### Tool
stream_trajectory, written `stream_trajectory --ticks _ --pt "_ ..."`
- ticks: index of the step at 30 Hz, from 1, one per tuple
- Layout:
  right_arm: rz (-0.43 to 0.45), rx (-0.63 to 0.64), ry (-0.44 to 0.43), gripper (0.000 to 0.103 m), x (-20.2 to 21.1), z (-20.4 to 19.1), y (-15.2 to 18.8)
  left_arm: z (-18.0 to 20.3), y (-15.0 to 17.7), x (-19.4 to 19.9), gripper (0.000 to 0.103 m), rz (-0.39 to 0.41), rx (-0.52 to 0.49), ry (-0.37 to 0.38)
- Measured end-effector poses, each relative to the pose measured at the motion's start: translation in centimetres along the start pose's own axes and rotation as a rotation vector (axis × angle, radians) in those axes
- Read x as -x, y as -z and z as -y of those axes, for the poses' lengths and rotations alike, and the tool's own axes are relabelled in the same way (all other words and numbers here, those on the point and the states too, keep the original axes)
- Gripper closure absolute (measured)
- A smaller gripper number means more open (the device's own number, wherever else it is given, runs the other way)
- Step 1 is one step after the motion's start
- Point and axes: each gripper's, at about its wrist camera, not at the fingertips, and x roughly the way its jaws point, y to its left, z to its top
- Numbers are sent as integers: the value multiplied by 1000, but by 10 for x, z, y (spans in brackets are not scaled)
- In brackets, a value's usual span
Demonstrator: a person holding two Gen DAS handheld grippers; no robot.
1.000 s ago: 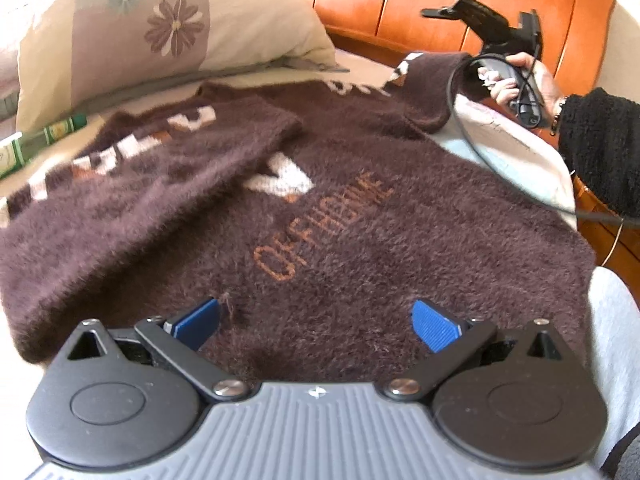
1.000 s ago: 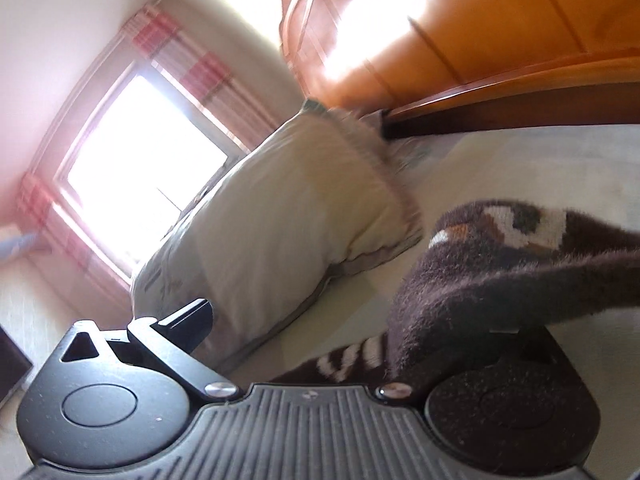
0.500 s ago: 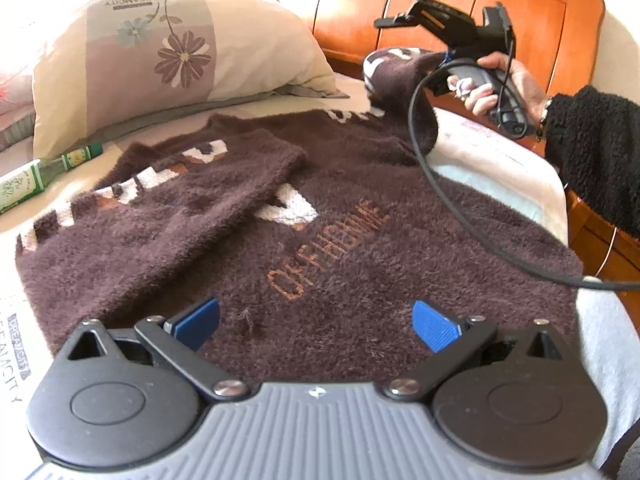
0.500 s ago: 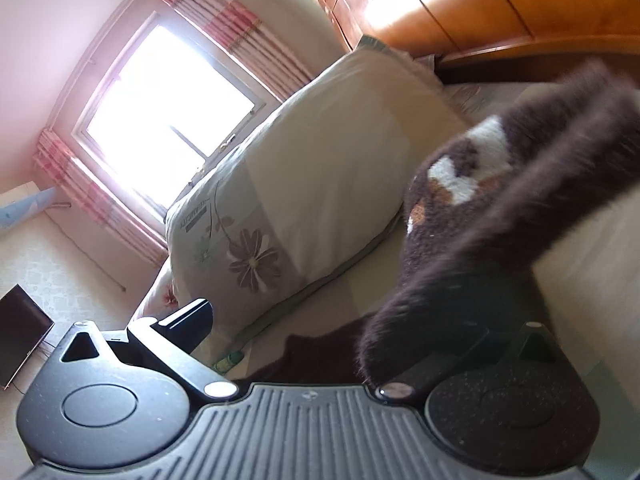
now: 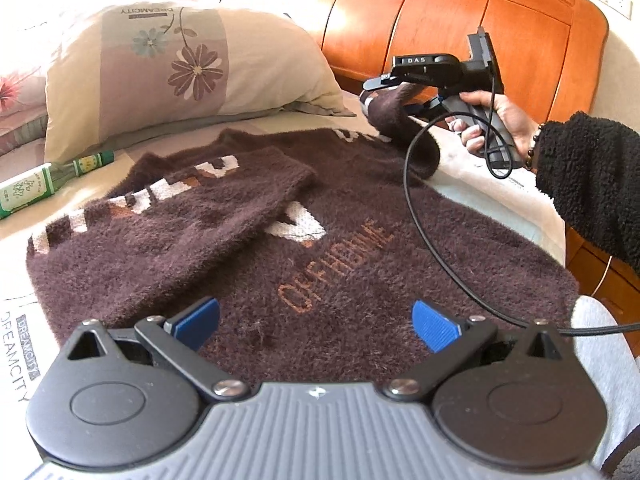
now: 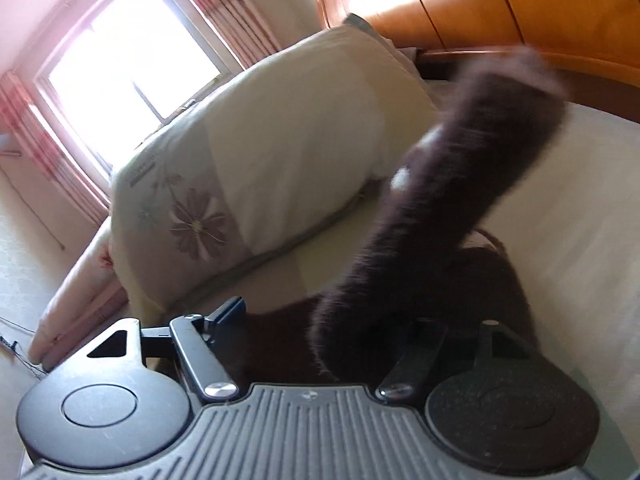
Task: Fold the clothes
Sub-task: 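Grasp the other sleeve's patterned cuff with the right tool, then lift the sleeve and carry it toward the sweater body with the right tool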
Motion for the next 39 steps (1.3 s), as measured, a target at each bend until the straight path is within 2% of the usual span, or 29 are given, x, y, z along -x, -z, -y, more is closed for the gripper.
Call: stream_trajectory --ticks 6,13,15,21,25,30,35,39 --pt "2 36 119 30 -3 12 0 2 3 -7 1 -25 -10 -5" --pt "-39 74 122 29 -4 18 14 2 5 -12 1 -44 -10 -8" --pt "-47 115 139 29 -13 8 16 1 5 -12 1 -45 -10 -8" --pt "-36 452 302 29 -26 -40 43 0 4 -9 1 -36 -7 -4" --pt "-78 685 388 29 -42 -70 72 -1 4 -9 1 -37 -2 -9" --pt "-126 929 467 29 -60 -90 108 -3 4 -10 1 -37 3 -12" --pt "-120 1256 608 30 -77 -103 140 -4 6 -13 1 -44 6 -16" --pt "-167 1459 648 40 -95 -110 155 -7 7 -16 1 -50 13 -20"
